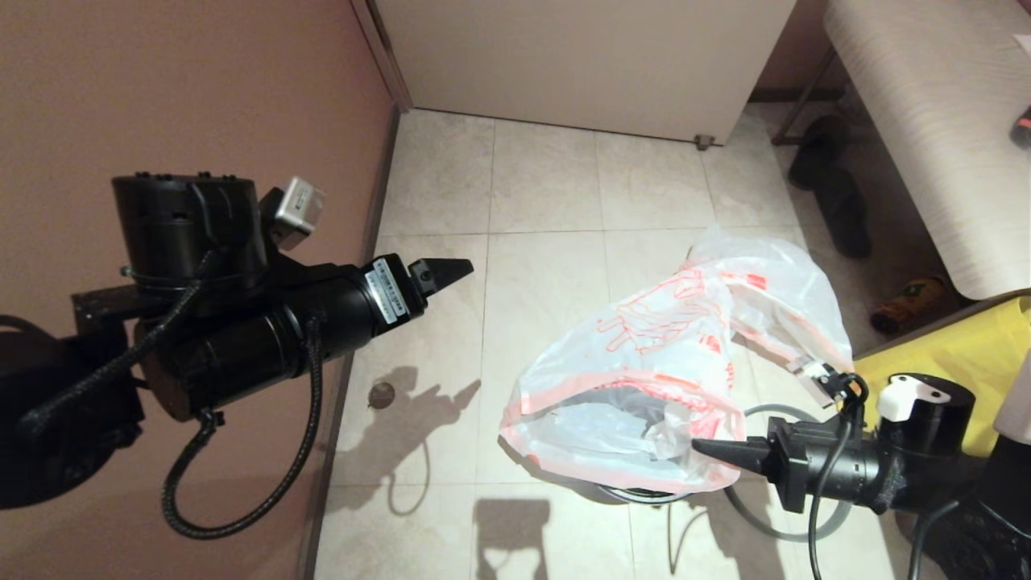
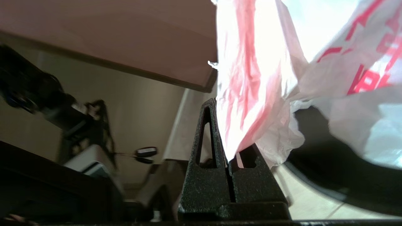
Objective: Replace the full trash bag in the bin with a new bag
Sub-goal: Put the new garbage bag on the trash can
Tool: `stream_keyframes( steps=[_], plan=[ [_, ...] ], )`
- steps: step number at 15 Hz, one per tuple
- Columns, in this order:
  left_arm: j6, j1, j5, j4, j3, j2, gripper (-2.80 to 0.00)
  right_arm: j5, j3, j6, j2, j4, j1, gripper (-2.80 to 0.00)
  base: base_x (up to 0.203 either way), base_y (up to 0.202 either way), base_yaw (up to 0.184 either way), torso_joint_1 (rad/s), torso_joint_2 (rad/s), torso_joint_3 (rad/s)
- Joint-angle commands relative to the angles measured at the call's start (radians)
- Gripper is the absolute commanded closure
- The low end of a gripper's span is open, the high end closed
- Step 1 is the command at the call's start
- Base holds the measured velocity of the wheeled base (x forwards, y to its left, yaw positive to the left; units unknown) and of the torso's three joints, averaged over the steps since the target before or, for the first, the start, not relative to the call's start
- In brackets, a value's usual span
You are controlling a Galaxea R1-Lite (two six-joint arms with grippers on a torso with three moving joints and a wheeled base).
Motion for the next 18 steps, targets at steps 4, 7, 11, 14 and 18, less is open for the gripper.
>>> stream_keyframes(
  steps=[4,7,11,14,18],
  plan=[
    [-0.004,-0.006,-0.093,0.044,-0.178,0.139,-2.8,0.002,0.078,0.12,-0.026,0.039,-0.03,0.0,0.0,0.0,0.0,0.0,0.0,0.0],
    [-0.004,-0.007,-0.2,0.136,-0.439,0.308,-2.8,0.002,0.075,0.121,-0.002,0.096,-0.03,0.0,0.0,0.0,0.0,0.0,0.0,0.0],
    [0.004,-0.023,-0.249,0.389,-0.972,0.559,-2.8,0.018,0.126,0.121,-0.078,0.162,-0.037,0.0,0.0,0.0,0.0,0.0,0.0,0.0],
    [0.076,-0.093,-0.31,0.476,-1.11,0.716,0.0,0.04,0.132,0.121,-0.128,0.293,-0.034,0.0,0.0,0.0,0.0,0.0,0.0,0.0],
    [0.157,-0.133,-0.464,0.495,-1.07,0.775,0.0,0.041,0.135,0.119,-0.176,0.454,-0.015,0.0,0.0,0.0,0.0,0.0,0.0,0.0]
  ],
)
